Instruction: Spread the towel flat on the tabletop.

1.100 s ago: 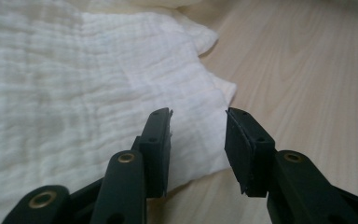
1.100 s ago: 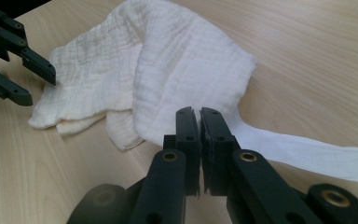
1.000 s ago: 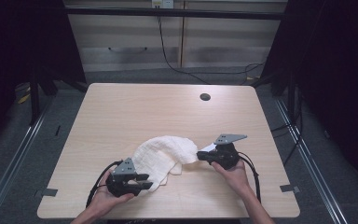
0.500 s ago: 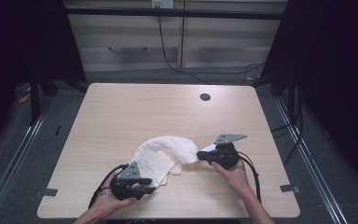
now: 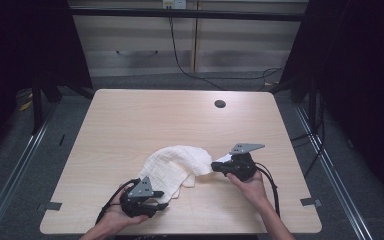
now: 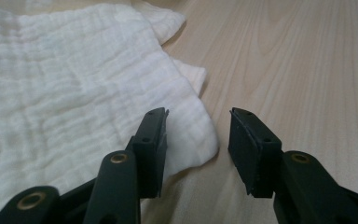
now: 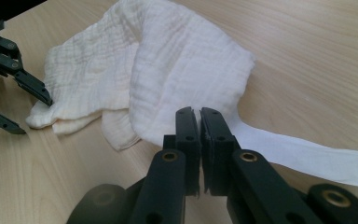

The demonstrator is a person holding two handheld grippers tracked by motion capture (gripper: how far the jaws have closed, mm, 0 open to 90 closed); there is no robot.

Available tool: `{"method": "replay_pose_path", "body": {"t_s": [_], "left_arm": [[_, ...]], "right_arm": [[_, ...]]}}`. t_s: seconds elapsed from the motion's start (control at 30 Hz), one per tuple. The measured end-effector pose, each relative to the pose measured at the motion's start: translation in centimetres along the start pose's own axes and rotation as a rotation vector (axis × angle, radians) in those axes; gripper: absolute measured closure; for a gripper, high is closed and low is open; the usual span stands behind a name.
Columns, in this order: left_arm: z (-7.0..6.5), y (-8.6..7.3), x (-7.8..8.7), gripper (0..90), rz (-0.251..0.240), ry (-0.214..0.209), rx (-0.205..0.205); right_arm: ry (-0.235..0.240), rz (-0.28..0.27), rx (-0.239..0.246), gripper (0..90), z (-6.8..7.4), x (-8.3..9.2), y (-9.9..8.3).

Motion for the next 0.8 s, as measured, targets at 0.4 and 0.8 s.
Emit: {"method": "replay_pose_path", "body": {"t_s": [0.4, 0.8], "left_arm": [[1.4, 0.1, 0.3, 82.7, -0.005, -0.018, 0.09], [4.0, 2.3, 4.0, 83.7, -0.166, 0.017, 0.201]], "right_arm": [[0.004, 0.003, -0.005, 86.5, 0.0, -0.1, 0.0], [0.002, -0.07, -0.02, 86.4, -0.1, 1.7, 1.7]]}}
Point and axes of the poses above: each handheld gripper's, and its own axes: x roughly backward along the jaws, y roughly out of its top, z roughly to its left, the point moved 10 cm from there along -x, roughly forward along the jaws, and after that the axes turned 5 degrees about z, right-handed, at the moved point
